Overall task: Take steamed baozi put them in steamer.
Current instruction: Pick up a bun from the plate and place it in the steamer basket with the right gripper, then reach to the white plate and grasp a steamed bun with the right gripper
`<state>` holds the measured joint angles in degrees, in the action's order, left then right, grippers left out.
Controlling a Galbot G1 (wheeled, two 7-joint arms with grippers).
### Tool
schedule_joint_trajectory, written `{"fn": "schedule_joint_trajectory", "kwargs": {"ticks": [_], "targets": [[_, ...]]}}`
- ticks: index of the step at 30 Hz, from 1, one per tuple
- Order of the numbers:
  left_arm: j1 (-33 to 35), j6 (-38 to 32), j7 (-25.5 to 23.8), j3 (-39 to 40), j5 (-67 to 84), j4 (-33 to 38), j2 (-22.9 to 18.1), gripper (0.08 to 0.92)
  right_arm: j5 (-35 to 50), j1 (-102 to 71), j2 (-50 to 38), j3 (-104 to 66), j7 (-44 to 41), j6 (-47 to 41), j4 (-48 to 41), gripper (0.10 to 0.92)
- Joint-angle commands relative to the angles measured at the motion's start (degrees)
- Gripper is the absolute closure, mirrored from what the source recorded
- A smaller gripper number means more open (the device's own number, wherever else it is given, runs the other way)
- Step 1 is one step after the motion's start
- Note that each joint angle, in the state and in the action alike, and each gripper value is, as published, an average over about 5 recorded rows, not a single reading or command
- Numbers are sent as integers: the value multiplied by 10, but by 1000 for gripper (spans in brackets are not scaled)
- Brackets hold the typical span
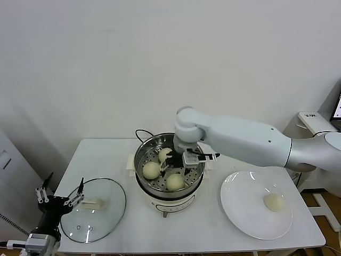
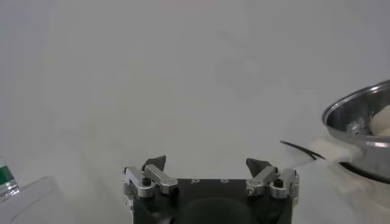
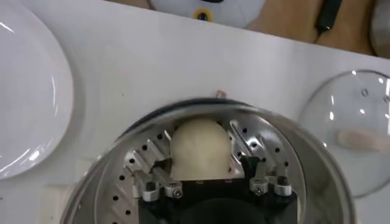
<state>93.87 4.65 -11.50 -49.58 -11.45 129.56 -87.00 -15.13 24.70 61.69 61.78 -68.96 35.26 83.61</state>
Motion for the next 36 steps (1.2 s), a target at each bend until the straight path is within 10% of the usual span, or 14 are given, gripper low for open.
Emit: {"fn": "schedule_joint_trajectory", "kwargs": {"ticks": [1, 7, 20, 36], "targets": [[-1, 0, -1, 2, -2, 0, 2, 177, 202, 95, -52, 44, 33, -235, -100, 207], [-2, 0, -1, 4, -2, 2, 6, 177, 409, 218, -119, 173, 5, -404, -197, 203], [-5, 2, 0, 13, -9, 4, 8, 177, 189, 9, -338, 112, 1, -380, -154, 203], [1, 4, 0, 15, -19, 4, 7, 177, 129, -218, -365, -45, 38, -387, -136, 203]]}}
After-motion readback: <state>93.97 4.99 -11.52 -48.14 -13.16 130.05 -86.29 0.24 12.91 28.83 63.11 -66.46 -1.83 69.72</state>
